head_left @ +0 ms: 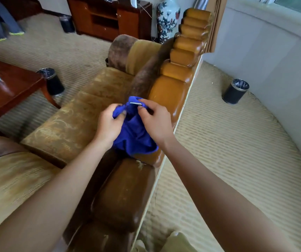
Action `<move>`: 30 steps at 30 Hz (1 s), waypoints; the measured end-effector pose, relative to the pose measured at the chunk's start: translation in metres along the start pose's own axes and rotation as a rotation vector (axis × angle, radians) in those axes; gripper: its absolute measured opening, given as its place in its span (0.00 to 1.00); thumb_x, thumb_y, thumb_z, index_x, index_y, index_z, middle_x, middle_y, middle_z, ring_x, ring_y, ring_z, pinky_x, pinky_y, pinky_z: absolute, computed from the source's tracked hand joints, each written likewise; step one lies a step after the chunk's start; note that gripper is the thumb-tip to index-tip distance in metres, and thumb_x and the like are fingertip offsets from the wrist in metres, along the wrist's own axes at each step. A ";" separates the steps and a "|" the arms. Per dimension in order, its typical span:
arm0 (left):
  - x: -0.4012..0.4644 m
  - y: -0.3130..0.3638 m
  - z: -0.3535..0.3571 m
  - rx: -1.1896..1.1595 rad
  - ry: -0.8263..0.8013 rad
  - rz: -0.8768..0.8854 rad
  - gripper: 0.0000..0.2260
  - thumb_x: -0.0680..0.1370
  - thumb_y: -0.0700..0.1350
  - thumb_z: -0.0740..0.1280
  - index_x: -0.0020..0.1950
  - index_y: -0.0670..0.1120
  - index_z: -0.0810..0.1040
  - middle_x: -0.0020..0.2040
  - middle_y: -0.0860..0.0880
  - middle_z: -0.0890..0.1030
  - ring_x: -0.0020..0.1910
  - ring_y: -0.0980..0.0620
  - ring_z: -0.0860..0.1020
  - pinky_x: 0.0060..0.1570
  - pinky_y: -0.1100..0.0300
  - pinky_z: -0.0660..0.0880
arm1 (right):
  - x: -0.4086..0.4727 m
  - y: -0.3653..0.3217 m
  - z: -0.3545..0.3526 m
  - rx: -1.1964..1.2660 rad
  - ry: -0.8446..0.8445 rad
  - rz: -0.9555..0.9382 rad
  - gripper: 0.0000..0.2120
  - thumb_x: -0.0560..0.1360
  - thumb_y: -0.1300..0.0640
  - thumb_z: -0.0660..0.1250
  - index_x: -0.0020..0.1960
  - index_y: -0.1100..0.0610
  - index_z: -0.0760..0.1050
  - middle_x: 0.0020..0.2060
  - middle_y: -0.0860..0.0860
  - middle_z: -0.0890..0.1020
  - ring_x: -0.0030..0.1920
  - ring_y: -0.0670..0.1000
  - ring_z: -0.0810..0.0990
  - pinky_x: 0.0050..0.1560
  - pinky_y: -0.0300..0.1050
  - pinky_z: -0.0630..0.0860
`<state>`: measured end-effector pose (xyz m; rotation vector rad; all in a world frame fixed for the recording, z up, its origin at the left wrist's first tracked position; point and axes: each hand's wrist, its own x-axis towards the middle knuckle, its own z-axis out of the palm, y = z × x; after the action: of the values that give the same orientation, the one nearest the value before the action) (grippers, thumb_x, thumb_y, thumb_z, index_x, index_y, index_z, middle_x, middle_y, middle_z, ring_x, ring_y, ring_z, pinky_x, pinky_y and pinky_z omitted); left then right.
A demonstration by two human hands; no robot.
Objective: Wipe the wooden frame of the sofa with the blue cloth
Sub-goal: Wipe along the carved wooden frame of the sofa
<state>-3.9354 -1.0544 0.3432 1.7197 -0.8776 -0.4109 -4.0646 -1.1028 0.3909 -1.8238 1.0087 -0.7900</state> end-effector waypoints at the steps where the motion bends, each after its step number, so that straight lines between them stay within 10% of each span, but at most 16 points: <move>1: 0.008 0.004 0.003 -0.145 0.052 -0.038 0.06 0.77 0.37 0.64 0.50 0.48 0.75 0.46 0.49 0.78 0.47 0.51 0.76 0.49 0.58 0.74 | 0.004 -0.003 0.002 0.013 0.014 -0.017 0.14 0.79 0.56 0.61 0.63 0.54 0.77 0.54 0.47 0.82 0.55 0.41 0.77 0.55 0.31 0.70; 6: 0.070 0.028 0.050 -0.707 0.200 -0.281 0.10 0.78 0.39 0.65 0.49 0.48 0.63 0.51 0.42 0.73 0.49 0.48 0.75 0.56 0.49 0.75 | 0.042 -0.010 -0.003 0.053 0.231 -0.092 0.14 0.80 0.57 0.60 0.63 0.55 0.76 0.43 0.39 0.80 0.42 0.29 0.73 0.44 0.20 0.65; 11: 0.122 0.046 0.091 -0.478 0.128 -0.225 0.12 0.78 0.39 0.65 0.52 0.42 0.61 0.44 0.47 0.71 0.47 0.51 0.70 0.48 0.64 0.67 | 0.082 0.008 -0.028 -0.132 0.444 -0.154 0.17 0.79 0.58 0.58 0.67 0.56 0.72 0.54 0.49 0.81 0.54 0.47 0.77 0.57 0.38 0.70; 15: 0.146 0.033 0.108 -0.248 -0.134 -0.225 0.09 0.80 0.42 0.63 0.54 0.37 0.73 0.55 0.33 0.77 0.51 0.43 0.76 0.52 0.56 0.71 | 0.094 0.027 -0.025 -0.297 0.526 -0.190 0.18 0.76 0.58 0.55 0.63 0.59 0.75 0.53 0.54 0.81 0.54 0.54 0.77 0.57 0.45 0.71; 21: 0.129 0.040 0.104 -0.511 -0.333 -0.386 0.25 0.80 0.59 0.57 0.60 0.39 0.78 0.56 0.44 0.81 0.55 0.47 0.79 0.62 0.52 0.73 | 0.095 0.027 -0.018 -0.368 0.582 -0.234 0.17 0.76 0.60 0.57 0.61 0.63 0.76 0.52 0.56 0.82 0.54 0.56 0.77 0.57 0.44 0.69; 25: 0.104 0.038 0.091 -0.472 -0.302 -0.272 0.13 0.82 0.47 0.58 0.56 0.43 0.78 0.49 0.47 0.81 0.49 0.52 0.80 0.53 0.63 0.74 | 0.091 0.026 -0.017 -0.416 0.547 -0.263 0.17 0.76 0.60 0.56 0.61 0.63 0.76 0.52 0.56 0.82 0.55 0.55 0.77 0.58 0.46 0.71; 30: 0.066 0.017 0.076 -0.289 -0.245 -0.232 0.09 0.80 0.47 0.58 0.50 0.48 0.77 0.54 0.42 0.81 0.57 0.43 0.77 0.64 0.46 0.70 | 0.087 0.024 -0.017 -0.417 0.556 -0.257 0.17 0.75 0.61 0.56 0.60 0.62 0.77 0.52 0.56 0.82 0.55 0.55 0.77 0.58 0.46 0.71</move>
<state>-3.9476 -1.1563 0.3439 1.5255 -0.7496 -0.8766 -4.0451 -1.1926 0.3854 -2.1713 1.3839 -1.3766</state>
